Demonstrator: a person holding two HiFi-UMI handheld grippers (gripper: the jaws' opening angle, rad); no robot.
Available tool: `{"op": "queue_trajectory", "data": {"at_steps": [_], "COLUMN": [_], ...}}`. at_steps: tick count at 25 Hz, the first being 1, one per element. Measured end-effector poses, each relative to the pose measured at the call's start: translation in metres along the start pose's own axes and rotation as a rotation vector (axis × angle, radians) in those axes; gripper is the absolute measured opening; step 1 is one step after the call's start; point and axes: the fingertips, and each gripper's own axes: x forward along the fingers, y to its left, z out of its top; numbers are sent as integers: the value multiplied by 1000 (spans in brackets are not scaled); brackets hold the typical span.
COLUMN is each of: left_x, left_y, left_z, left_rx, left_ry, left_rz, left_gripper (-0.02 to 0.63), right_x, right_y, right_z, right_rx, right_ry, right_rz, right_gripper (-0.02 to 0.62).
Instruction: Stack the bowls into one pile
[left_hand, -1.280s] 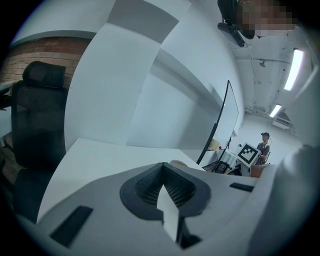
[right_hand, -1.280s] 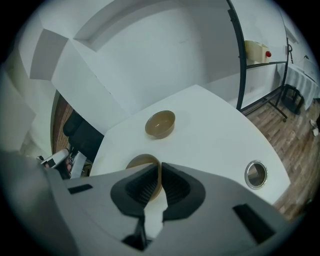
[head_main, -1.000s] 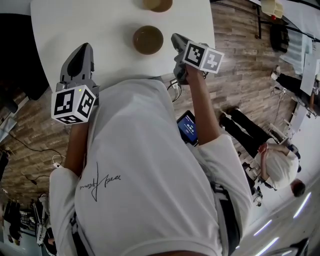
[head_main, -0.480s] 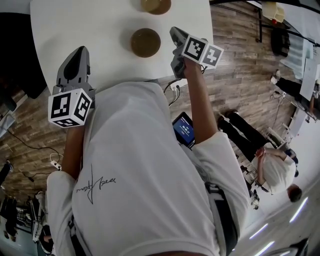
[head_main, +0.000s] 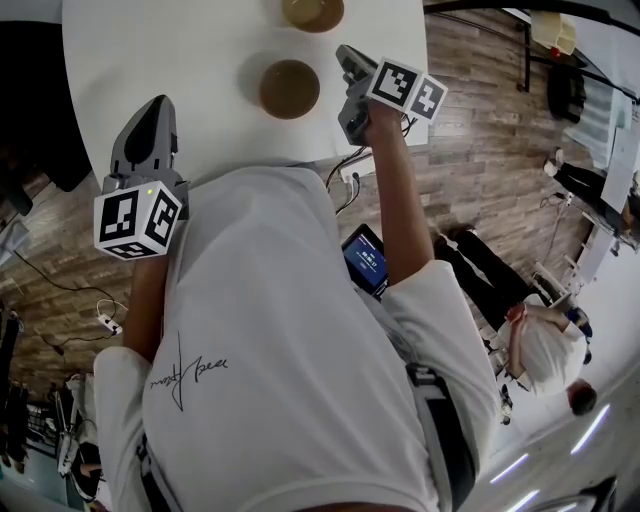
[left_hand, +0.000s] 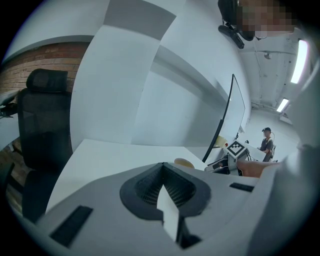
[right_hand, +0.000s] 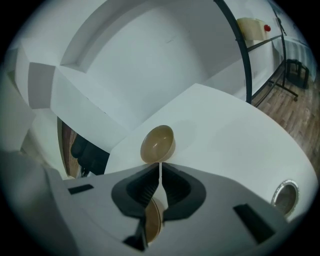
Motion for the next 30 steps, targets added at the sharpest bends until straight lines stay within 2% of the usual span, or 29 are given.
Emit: {"op": "queue_trajectory", "data": {"at_steps": [7, 9, 17, 26, 30], "left_x": [1, 1, 2, 5, 8], "left_y": [-3, -2, -1, 4, 3], "left_z": [0, -2, -4, -4, -6], "left_rx": [1, -1, -2, -8, -10], "left_ry": [11, 20, 39, 60, 70], "left_rz": [3, 8, 18, 19, 17], "left_gripper": [6, 6, 6, 6, 6], "right_x": [11, 15, 27, 42, 46], "right_y": [-5, -6, -9, -12, -17], "right_z": [9, 10, 12, 12, 13], "right_rx": [165, 203, 310, 486, 518], "right_ry": [-10, -6, 8, 17, 19], "right_rz": [71, 90, 138, 193, 195], "right_gripper": [16, 43, 65, 83, 83]}}
